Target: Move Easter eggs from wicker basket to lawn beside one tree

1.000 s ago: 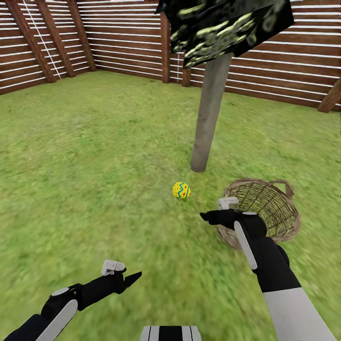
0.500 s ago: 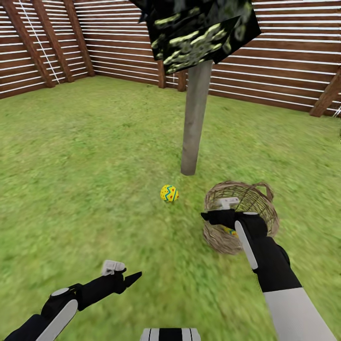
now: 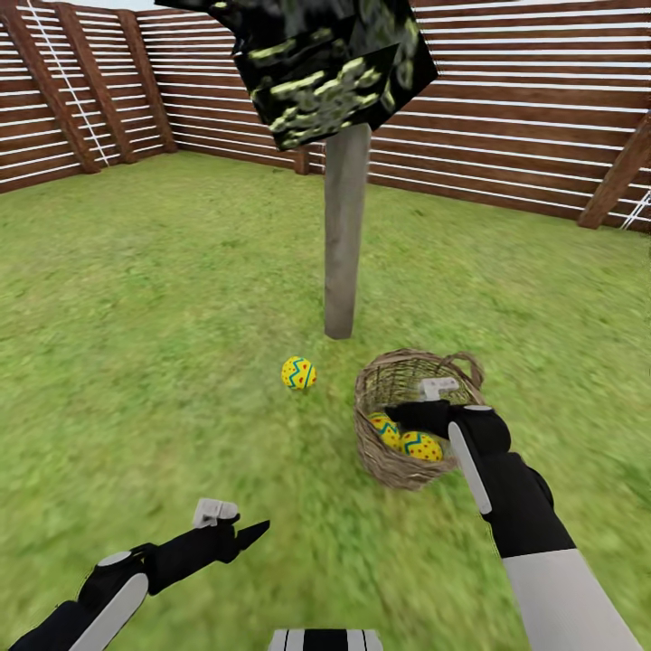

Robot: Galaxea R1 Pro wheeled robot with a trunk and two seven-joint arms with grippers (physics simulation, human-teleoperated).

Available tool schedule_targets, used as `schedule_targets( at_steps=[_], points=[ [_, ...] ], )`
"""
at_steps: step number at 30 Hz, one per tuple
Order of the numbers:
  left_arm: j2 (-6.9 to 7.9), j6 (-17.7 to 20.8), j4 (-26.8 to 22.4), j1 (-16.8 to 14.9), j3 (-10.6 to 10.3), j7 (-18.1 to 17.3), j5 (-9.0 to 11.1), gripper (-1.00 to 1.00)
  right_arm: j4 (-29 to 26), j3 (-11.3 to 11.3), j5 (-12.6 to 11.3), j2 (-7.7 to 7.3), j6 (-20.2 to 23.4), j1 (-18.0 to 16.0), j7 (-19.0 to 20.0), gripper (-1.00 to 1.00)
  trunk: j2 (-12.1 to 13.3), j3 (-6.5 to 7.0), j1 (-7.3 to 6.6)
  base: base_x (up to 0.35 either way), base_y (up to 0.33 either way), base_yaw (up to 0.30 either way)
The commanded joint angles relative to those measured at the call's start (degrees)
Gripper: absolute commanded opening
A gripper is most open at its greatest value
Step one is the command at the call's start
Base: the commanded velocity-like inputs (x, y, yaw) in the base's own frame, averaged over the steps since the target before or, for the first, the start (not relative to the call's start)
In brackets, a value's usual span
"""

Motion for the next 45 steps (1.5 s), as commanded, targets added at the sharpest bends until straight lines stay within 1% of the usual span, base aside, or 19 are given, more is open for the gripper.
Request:
schedule_targets(
  at_steps=[1,15,16,19,21,26,29,32,39,45],
  points=[
    [0.05,0.35,0.26,-0.04,-0.07,0.09,0.55,1.00,0.02,0.09,-0.45,-0.06,0.21,-0.02,-0.26,1.00,-0.02,-0.04,-0.01,0.000,-0.310,0.000],
    [0.05,0.29,1.11,-0.05,-0.09,0.18,0.54,1.00,2.57,0.40,-0.28,0.01,0.11,-0.02,-0.36,1.00,-0.02,-0.99,-0.01,0.000,-0.302,0.082],
    [0.06,-0.07,1.12,-0.04,-0.04,0.17,0.56,1.00,2.61,0.41,-0.33,0.01,0.10,-0.02,-0.35,1.00,-0.02,-1.08,-0.01,0.000,-0.092,0.122],
    [0.15,-3.33,1.13,-0.04,0.03,0.06,0.58,1.00,2.66,0.71,-0.35,0.01,0.10,-0.02,-0.35,1.00,-0.02,-1.33,-0.01,0.000,-0.031,0.124],
    [0.27,-4.61,1.13,-0.04,0.00,-0.03,0.63,1.00,2.70,0.86,-0.36,0.01,0.10,-0.02,-0.30,1.00,-0.02,-1.49,-0.01,0.000,-0.007,0.124],
    [0.40,-5.24,1.25,-0.04,-0.01,0.01,0.75,1.00,2.90,0.94,-0.41,0.01,0.10,-0.02,-0.25,1.00,-0.02,-1.91,-0.01,0.021,-0.013,0.124],
    [0.23,-5.24,1.96,-0.04,-0.01,0.02,0.70,1.00,4.14,0.97,-0.37,0.01,0.06,-0.02,-0.23,1.00,-0.02,-2.16,-0.01,0.179,-0.141,0.122],
    [0.08,-5.24,2.86,-0.04,-0.07,0.02,0.60,1.00,6.04,1.86,-0.28,-0.04,-0.06,-0.02,-0.18,1.00,-0.02,-2.41,-0.01,0.234,-0.202,0.118],
    [0.06,-5.26,2.97,-0.04,-0.10,0.02,0.59,1.00,6.47,2.49,-0.27,-0.02,-0.46,-0.02,-0.17,1.00,-0.02,-2.87,-0.01,0.119,-0.258,0.050],
    [0.06,-5.32,2.98,-0.04,-0.01,0.02,0.59,1.00,8.21,4.49,-0.19,-0.07,-1.39,-0.02,-0.25,1.00,-0.02,-2.90,-0.01,-0.009,-0.032,0.001]
  ],
)
